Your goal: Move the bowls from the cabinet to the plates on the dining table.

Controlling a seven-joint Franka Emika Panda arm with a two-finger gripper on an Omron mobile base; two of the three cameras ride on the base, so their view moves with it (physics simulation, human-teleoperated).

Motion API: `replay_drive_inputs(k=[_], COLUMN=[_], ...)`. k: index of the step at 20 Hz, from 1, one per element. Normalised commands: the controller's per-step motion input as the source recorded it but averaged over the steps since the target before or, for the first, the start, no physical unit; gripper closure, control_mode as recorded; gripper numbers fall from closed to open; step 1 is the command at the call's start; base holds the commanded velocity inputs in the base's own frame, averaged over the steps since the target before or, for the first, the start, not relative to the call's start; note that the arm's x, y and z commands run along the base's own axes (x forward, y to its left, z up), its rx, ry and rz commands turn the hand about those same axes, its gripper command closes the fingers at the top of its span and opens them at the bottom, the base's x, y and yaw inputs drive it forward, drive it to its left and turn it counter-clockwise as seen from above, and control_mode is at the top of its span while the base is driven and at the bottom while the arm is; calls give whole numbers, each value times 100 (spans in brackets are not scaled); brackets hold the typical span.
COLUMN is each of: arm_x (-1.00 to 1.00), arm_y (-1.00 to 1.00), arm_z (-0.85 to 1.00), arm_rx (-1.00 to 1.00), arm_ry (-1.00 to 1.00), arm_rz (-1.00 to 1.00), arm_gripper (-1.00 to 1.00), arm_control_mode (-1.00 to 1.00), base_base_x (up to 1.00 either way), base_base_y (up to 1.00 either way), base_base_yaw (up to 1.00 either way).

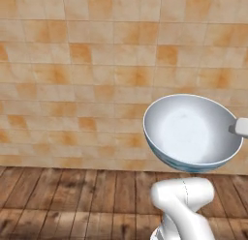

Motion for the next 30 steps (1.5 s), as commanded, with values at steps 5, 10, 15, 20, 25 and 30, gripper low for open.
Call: replay_drive_inputs(k=[5, 10, 15, 20, 25, 30], arm_x=[0, 0, 0, 0, 0, 0], arm_y=[0, 0, 0, 0, 0, 0], arm_z=[0, 0, 0, 0, 0, 0], arm_rx=[0, 0, 0, 0, 0, 0], arm_ry=[0, 0, 0, 0, 0, 0], arm_rz=[0, 0, 0, 0, 0, 0], arm_gripper=[100, 100, 100, 100, 100, 100], arm_control_mode=[100, 100, 100, 100, 100, 100], base_base_x=[26, 28, 29, 32, 33, 38], base_base_y=[-5, -5, -2, -2, -8, -4], base_base_yaw=[35, 39, 37, 36, 36, 35])
